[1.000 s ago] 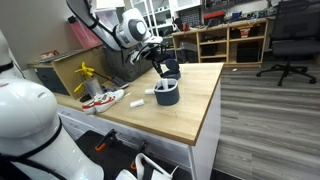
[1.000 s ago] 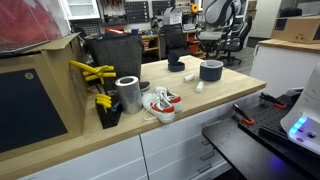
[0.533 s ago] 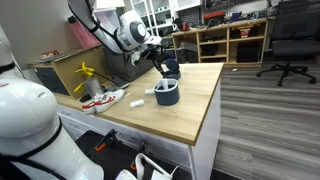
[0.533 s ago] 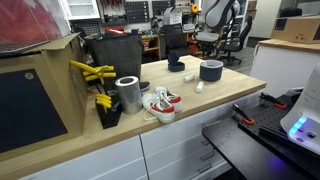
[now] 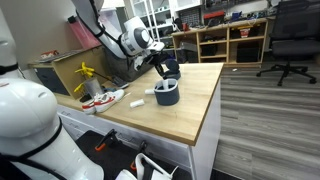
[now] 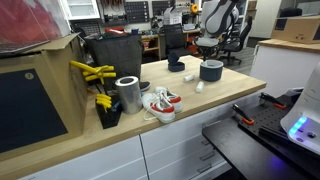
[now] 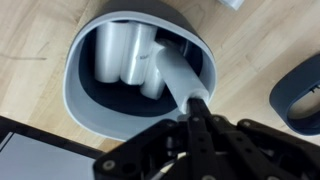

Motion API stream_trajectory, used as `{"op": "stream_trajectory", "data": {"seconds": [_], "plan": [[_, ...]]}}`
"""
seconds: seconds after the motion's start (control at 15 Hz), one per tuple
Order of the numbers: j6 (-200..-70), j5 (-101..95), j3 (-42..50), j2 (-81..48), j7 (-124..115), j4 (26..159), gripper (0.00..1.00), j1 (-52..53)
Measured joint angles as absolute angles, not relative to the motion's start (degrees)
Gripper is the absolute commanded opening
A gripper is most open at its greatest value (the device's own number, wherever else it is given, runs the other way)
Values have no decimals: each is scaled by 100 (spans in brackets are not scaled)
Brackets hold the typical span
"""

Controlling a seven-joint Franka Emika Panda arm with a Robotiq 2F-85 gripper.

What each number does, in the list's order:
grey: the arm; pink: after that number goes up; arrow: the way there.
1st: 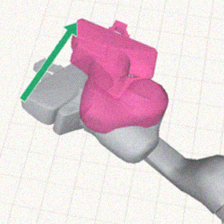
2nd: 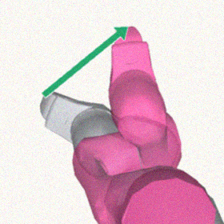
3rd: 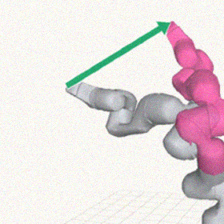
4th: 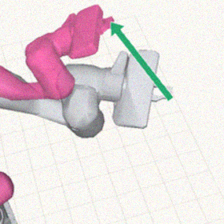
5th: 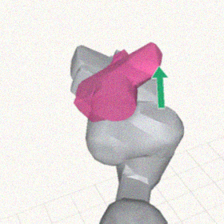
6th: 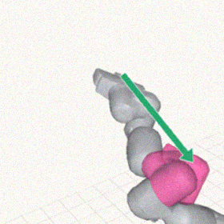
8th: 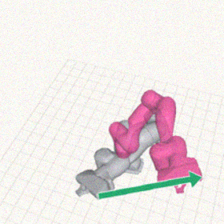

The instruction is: Pick up the furthest white object and place it in the blue and white container

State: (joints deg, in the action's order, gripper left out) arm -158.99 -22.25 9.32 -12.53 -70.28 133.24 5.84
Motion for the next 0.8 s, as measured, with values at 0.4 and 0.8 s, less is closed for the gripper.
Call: {"op": "stream_trajectory", "data": {"seconds": [0.4,0.8], "plan": [[-15619,-2138,964,-1218,-6939,13303,0,596],[-13684,-2178,951,-845,-6314,13299,0,485]]}}
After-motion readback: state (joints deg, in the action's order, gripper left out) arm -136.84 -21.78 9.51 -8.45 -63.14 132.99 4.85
